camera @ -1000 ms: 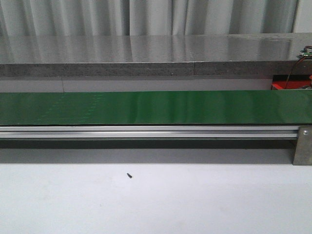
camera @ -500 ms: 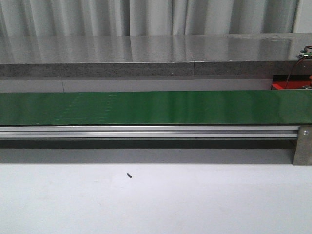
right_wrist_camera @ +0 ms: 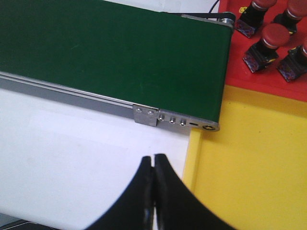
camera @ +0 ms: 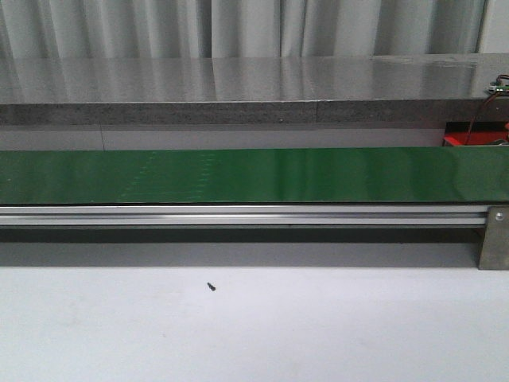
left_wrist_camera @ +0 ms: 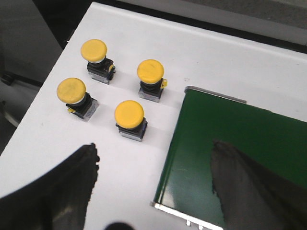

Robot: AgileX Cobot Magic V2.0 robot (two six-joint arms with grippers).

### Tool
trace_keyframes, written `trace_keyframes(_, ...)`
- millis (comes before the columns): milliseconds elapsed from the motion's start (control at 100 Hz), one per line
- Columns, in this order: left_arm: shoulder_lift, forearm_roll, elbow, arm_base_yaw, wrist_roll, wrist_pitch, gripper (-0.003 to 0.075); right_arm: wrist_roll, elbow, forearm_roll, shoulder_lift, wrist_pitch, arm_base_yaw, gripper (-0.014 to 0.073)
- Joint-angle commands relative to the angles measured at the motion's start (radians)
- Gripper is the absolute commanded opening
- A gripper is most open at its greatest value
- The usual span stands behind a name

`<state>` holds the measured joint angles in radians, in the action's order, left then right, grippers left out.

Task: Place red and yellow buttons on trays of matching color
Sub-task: 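Move the left gripper over the yellow buttons on the table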

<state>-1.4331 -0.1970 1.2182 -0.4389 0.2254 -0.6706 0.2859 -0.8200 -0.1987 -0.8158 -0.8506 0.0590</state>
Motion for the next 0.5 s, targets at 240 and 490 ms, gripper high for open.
trace_keyframes(240, -0.215, 0.052, 0.174, -0.006, -0.012, 0.062, 0.0492, -0.001, -0.025, -0.013, 0.008, 0.055, 0.000, -0.0069)
trace_keyframes(490, -0.327, 0.171, 0.232, -0.006, -0.102, 0.073, 0.0492, -0.001, -0.025, -0.013, 0.008, 0.055, 0.000, -0.0069)
